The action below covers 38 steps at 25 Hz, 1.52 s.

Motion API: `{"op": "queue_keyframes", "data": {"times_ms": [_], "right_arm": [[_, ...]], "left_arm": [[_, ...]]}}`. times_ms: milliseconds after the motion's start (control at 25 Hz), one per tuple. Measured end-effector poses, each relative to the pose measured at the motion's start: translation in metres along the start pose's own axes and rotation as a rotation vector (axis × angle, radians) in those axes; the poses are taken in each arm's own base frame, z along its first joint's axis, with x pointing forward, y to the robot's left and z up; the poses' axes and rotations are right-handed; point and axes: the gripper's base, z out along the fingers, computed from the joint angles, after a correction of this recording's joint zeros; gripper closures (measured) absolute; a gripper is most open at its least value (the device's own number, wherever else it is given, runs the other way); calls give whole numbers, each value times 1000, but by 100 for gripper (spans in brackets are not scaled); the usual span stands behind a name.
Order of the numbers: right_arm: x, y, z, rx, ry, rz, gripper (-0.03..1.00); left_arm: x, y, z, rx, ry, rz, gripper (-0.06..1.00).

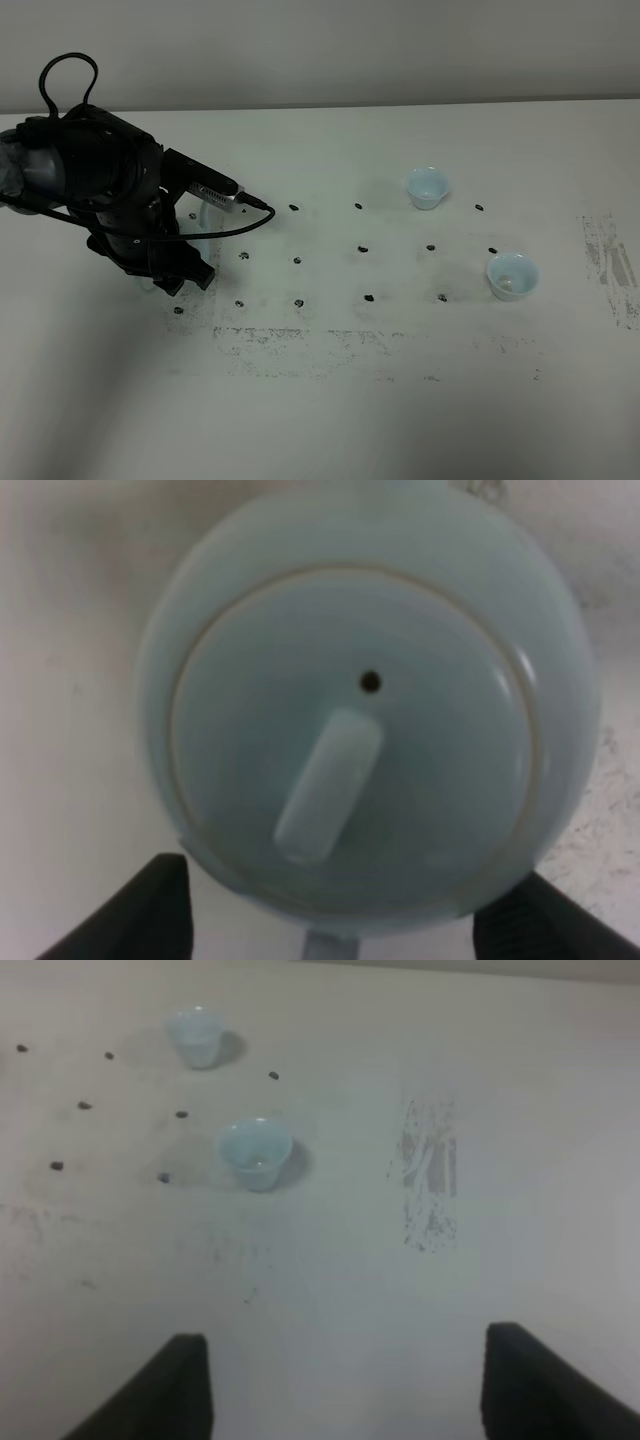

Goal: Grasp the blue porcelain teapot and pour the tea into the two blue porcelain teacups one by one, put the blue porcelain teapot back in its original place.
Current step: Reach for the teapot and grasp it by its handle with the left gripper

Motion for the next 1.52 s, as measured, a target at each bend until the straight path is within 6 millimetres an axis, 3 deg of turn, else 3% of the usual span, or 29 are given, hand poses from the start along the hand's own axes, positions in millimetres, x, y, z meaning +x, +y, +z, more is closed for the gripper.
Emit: {"op": "queue_keyframes", "data": {"times_ms": [1520], "right_arm": [[0, 0, 0, 0, 0, 0, 38]], "left_arm": [[1, -1, 0, 11, 6, 22, 37]]}}
